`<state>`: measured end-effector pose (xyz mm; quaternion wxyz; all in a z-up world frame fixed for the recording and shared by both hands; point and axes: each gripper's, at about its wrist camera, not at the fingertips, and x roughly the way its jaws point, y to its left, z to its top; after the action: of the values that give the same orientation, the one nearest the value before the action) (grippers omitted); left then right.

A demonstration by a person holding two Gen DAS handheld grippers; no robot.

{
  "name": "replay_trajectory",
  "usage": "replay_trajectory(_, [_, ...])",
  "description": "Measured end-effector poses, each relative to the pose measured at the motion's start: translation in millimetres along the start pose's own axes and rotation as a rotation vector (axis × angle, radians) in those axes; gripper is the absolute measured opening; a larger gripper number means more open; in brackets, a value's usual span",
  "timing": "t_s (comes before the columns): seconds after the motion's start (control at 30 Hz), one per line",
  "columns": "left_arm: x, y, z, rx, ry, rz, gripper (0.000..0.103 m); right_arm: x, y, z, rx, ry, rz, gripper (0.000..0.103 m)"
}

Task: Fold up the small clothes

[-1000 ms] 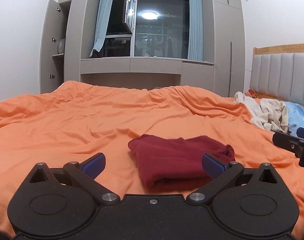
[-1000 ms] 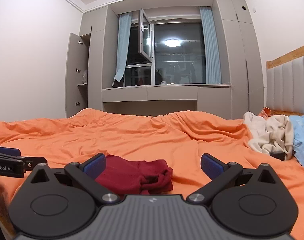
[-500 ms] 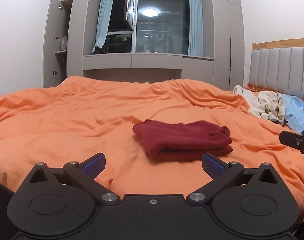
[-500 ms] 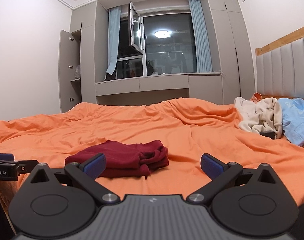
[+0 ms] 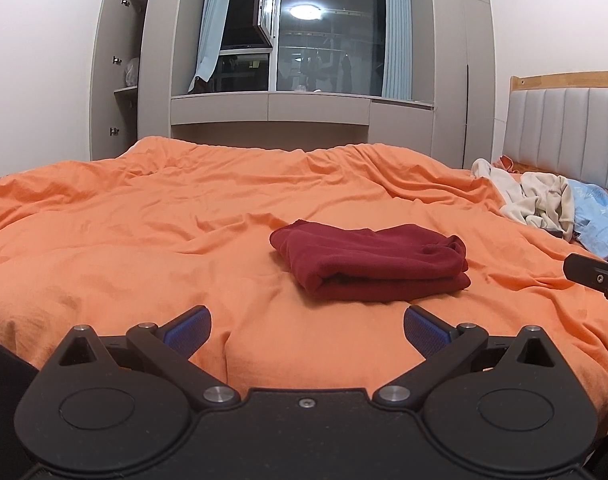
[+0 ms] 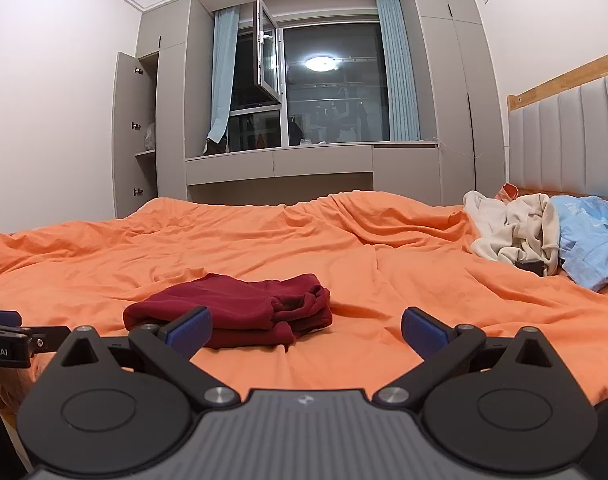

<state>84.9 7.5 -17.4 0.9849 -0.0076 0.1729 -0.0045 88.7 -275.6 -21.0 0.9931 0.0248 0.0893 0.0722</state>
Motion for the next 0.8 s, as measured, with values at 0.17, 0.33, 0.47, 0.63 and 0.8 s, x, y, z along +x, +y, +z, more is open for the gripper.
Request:
replay_trajectory(0.17, [0.0,0.2,0.0,0.001,0.0,-0.001,0.102,-0.6,0.4,-0.4,-0.002,0.002,-0.002,0.103])
replay_trajectory(0.33, [0.2,0.2,0.0,-0.001,0.0,0.0,0.102,0.0,0.2,-0.6,-0.002,0.004,-0.003,0.103])
replay_trajectory(0.47, [0.4,0.3,0.0,-0.003,0.0,0.0,0.102,-0.2,0.1,-0.7,-0.003,0.004,-0.003,0.103])
replay_trajectory(0.63, [0.3,0.3,-0.1,-0.001,0.0,0.0,0.102,0.4,-0.2,-1.1,-0.002,0.006,-0.004,0.103])
replay_trajectory(0.8, [0.2,0.1,0.0,-0.001,0.0,0.001,0.102,0.6,-0.4,-1.3,-0.003,0.006,-0.003,0.103])
